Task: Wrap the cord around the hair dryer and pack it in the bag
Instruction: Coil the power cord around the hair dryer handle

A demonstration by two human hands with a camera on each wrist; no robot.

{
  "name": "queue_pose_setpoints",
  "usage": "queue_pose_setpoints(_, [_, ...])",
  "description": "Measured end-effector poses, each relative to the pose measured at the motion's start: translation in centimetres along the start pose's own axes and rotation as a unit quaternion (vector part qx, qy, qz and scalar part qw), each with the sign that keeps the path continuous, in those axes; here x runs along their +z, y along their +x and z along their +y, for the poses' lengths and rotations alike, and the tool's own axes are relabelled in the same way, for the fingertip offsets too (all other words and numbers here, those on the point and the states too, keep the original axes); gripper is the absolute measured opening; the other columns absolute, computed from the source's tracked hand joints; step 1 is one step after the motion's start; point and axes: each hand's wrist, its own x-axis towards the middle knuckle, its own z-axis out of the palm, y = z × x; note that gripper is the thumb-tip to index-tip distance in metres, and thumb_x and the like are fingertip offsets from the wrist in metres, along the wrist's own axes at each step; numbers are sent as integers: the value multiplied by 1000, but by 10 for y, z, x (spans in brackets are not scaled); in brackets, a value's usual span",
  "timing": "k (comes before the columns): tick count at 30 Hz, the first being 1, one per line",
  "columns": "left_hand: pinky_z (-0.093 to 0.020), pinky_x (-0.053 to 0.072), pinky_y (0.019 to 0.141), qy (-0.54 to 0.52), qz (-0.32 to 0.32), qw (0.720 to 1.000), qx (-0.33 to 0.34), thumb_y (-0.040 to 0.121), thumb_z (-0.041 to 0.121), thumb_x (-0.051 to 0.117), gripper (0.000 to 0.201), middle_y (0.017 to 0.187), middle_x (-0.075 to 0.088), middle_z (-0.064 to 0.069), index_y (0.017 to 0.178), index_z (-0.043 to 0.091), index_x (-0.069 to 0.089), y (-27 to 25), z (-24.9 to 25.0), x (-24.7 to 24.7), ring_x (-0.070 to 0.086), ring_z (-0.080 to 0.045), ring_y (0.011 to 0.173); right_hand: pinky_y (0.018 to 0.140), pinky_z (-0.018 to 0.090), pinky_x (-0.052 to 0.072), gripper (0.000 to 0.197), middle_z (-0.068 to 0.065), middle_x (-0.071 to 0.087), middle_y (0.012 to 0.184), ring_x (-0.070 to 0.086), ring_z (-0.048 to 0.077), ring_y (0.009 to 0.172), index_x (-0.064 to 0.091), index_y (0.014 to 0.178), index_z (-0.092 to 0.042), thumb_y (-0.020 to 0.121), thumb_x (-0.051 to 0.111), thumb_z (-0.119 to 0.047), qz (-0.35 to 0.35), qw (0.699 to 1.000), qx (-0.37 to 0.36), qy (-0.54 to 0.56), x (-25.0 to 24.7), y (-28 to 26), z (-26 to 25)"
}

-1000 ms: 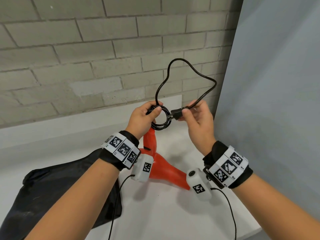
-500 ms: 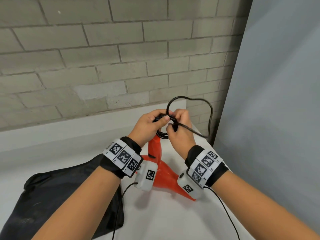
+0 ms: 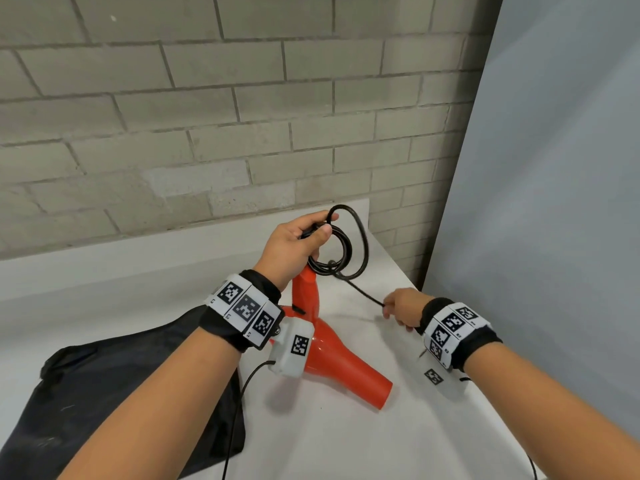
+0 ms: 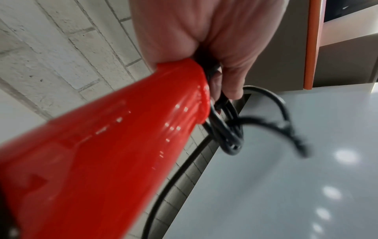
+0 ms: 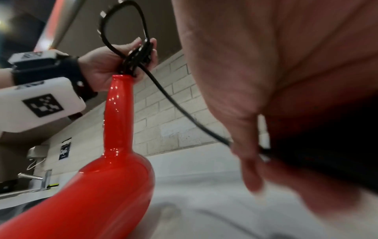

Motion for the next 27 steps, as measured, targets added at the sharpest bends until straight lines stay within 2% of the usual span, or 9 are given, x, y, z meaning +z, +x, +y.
queue_pose_setpoints(3, [-20, 41, 59, 1, -1, 1000, -1, 89, 14, 53, 19, 57, 53, 16, 95, 29, 64, -1, 0, 2, 40, -3, 46, 89, 30, 45, 35, 15, 58, 119, 57, 29, 107, 51, 126, -9, 94, 45, -20, -5, 991, -10, -137, 3, -1, -7])
queue_pose_setpoints(5, [-20, 41, 59, 3, -3, 1000, 1, 90, 13, 52, 19, 61, 53, 13, 95, 28, 64, -1, 0, 2, 40, -5, 48, 94, 28, 38, 45, 14, 49, 131, 49, 28, 118, 39, 135, -16, 92, 49, -22, 73, 994, -79, -18, -1, -7, -19])
queue_pose_setpoints(8, [-19, 40, 60, 6, -12, 1000, 9, 90, 13, 51, 21, 63, 54, 13, 95, 29, 63, -1, 1, 2, 43, -8, 54, 91, 14, 37, 48, -3, 50, 130, 48, 9, 119, 41, 135, -19, 89, 55, -12, 139, 942, -249, 179, -10, -19, -47])
queue_pose_setpoints(10, [-13, 39, 62, 2, -17, 1000, 7, 91, 12, 50, 22, 61, 58, 18, 102, 26, 62, -1, 1, 2, 50, 1, 55, 83, 1, 38, 40, -14, 56, 115, 51, -16, 103, 52, 125, -14, 87, 56, -2, 146, 896, -328, 263, -13, -27, -67])
queue_pose_setpoints(12, [-8, 38, 58, -4, -21, 1000, 6, 91, 11, 49, 27, 57, 57, 21, 112, 24, 58, -1, 2, 1, 50, 3, 50, 80, 0, 41, 29, -14, 61, 95, 56, -21, 84, 61, 111, -8, 86, 57, 3, 155, 869, -355, 307, -14, -29, -78])
queue_pose_setpoints(17, [-24, 35, 58, -11, -16, 1000, 10, 92, 13, 48, 28, 79, 50, -7, 99, 36, 62, -2, 0, -2, 36, -4, 48, 87, 24, 45, 15, 9, 70, 93, 62, 14, 89, 70, 89, -1, 87, 58, -11, 199, 905, -254, 278, -14, -17, -78])
queue_pose_setpoints(19, [-23, 36, 58, -23, -8, 1000, 6, 92, 11, 48, 24, 74, 52, -1, 95, 30, 63, -2, 0, -4, 37, -2, 44, 79, 26, 44, 19, 9, 68, 91, 59, 23, 86, 69, 88, -6, 88, 54, -19, 186, 951, -168, 183, -15, -7, -66])
queue_pose_setpoints(23, [-20, 39, 57, -15, -20, 1000, 13, 91, 9, 48, 22, 59, 59, 20, 87, 24, 64, -2, -2, -9, 39, -2, 44, 89, 37, 46, 19, 10, 68, 104, 59, 24, 93, 70, 92, -15, 87, 53, -23, 130, 989, -46, 55, -11, 13, -37])
queue_pose_setpoints(27, [-21, 38, 57, -9, -19, 1000, 19, 91, 8, 48, 22, 55, 57, 21, 86, 23, 64, -2, -2, -10, 40, -1, 46, 99, 35, 44, 29, 1, 62, 122, 56, 20, 109, 57, 116, -19, 88, 50, -17, 145, 985, -86, 46, -10, 6, -39])
